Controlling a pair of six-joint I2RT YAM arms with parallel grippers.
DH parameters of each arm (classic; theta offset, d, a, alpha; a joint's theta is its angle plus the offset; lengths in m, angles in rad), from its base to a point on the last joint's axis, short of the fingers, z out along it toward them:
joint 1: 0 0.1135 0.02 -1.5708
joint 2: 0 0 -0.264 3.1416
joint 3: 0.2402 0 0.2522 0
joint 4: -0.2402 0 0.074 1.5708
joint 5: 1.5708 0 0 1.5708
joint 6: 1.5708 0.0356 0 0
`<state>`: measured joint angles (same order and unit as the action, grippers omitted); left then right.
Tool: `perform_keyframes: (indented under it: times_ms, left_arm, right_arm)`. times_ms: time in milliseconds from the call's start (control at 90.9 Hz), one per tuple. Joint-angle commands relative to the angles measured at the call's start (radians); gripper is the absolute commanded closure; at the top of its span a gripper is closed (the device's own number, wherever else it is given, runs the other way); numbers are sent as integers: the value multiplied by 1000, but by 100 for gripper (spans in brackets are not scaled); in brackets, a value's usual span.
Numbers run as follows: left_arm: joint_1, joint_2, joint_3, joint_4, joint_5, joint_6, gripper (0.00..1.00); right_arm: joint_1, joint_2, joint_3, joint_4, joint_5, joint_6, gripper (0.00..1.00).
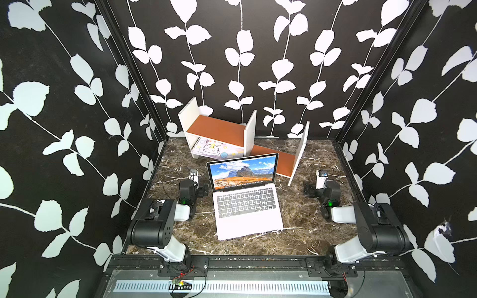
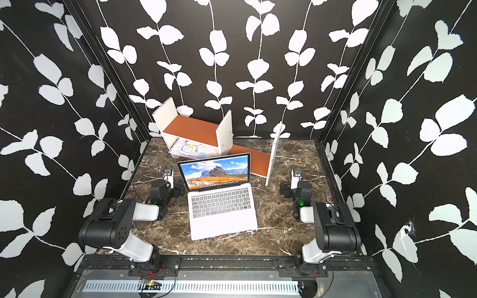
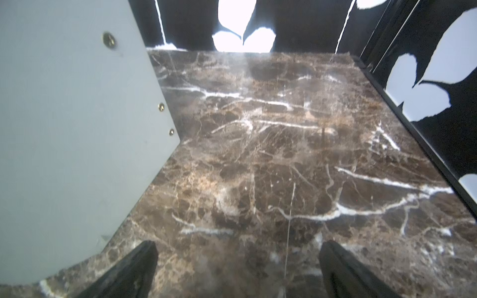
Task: Close the laptop lid and set it aside
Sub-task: Close the lid of the laptop.
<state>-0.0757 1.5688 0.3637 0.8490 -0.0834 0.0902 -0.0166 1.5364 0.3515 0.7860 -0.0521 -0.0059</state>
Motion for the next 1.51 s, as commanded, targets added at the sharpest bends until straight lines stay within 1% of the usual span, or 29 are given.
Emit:
perform_keyframes:
  times_ms: [0,715,781,814,847,891,968,1001,1078,1122,1155,1265,1375,1441,1496]
  left_arm:
    - [13,6,26,117,24,52,1]
    - [18,1,29,109,22,42,1]
    - [18,-51,8,108,4,36,1]
    - [18,-95,-7,93,-3,35,1]
    - [18,-159,-18,62,-12,26,1]
    - [17,-251,-22,-35,-15,18,1]
    - [17,-466,15,-323,-11,10,1]
    - [18,-526,37,-455,-17,-3,1]
    - [19,-693,78,-647,-45,-52,1]
    - [19,-766,97,-749,-61,-117,1]
    - [19,-792,109,-799,-60,-163,1]
    - [18,-924,137,-899,21,-323,1]
    - [18,-992,190,-989,69,-452,1]
    - [19,-1006,233,-1057,91,-487,1]
    - [19,-1003,266,-1099,117,-497,1]
  right_arm:
    - [-9,16,29,153,-3,17,1]
    - [-9,11,26,152,6,24,1]
    - [-11,-40,16,142,24,33,1]
    - [-11,-96,24,79,27,31,1]
    - [-12,-180,38,-11,21,29,1]
    - [-12,-295,66,-170,22,65,1]
    - [-11,-466,134,-407,19,121,1]
    - [-12,-525,157,-498,18,152,1]
    - [-13,-643,182,-638,35,264,1]
    - [-13,-699,177,-677,33,335,1]
    - [-13,-743,170,-693,17,382,1]
    - [-13,-830,158,-718,-82,508,1]
    - [-13,-875,156,-702,-219,548,1]
    - [-12,-895,149,-672,-313,559,0]
    - [-11,-910,134,-637,-367,571,1]
